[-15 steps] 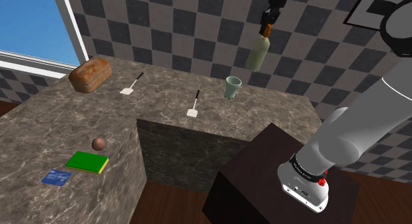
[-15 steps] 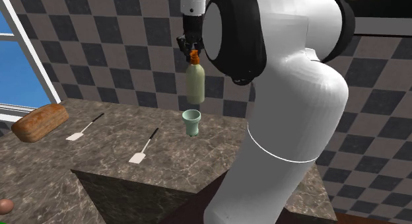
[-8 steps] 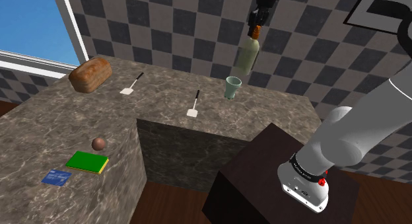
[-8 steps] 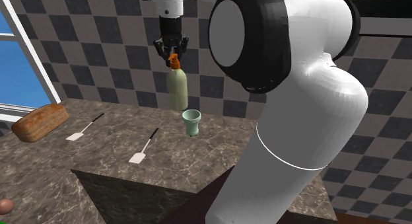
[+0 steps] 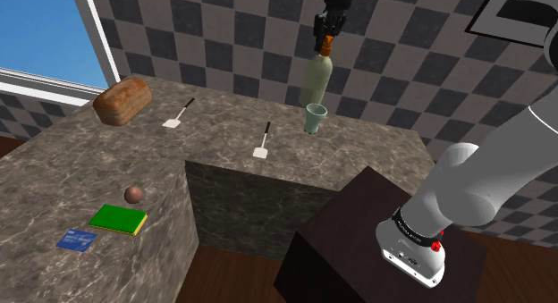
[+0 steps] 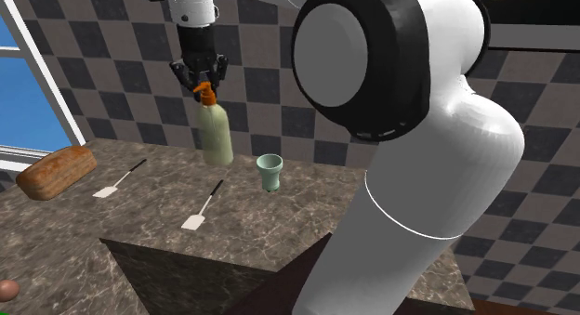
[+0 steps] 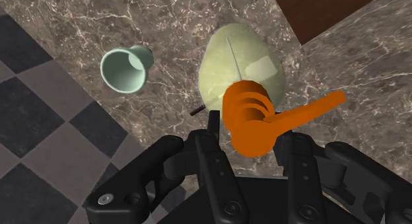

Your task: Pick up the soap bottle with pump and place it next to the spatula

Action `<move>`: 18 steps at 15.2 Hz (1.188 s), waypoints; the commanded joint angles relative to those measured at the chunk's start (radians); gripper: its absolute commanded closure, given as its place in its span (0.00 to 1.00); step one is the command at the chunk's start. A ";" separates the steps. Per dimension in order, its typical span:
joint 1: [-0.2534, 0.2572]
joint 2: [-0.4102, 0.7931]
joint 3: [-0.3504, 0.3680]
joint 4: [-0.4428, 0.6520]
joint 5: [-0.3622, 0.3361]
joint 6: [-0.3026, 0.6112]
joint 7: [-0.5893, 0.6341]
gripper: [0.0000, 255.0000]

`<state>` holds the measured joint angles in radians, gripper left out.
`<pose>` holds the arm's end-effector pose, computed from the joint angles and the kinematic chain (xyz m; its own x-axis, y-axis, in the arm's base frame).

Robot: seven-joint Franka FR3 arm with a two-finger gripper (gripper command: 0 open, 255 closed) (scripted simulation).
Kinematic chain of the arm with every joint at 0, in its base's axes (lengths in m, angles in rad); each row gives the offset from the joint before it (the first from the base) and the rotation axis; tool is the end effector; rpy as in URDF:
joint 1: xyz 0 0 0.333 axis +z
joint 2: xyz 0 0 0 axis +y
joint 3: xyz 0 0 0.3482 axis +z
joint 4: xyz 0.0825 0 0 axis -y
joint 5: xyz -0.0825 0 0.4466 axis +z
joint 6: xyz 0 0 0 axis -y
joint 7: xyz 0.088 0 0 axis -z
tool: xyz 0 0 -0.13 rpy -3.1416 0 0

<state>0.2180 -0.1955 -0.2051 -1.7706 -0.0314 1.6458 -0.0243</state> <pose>0.5586 -0.0069 0.6451 0.9969 0.0407 0.0668 0.0412 -0.9991 -0.0065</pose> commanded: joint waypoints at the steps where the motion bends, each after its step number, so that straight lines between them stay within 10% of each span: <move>1: 0.018 0.001 0.028 -0.001 0.002 0.002 0.048 1.00; 18: 0.050 -0.003 0.075 -0.196 0.005 0.192 0.131 1.00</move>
<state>0.2687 -0.1955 -0.1292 -1.9498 -0.0263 1.8224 0.1075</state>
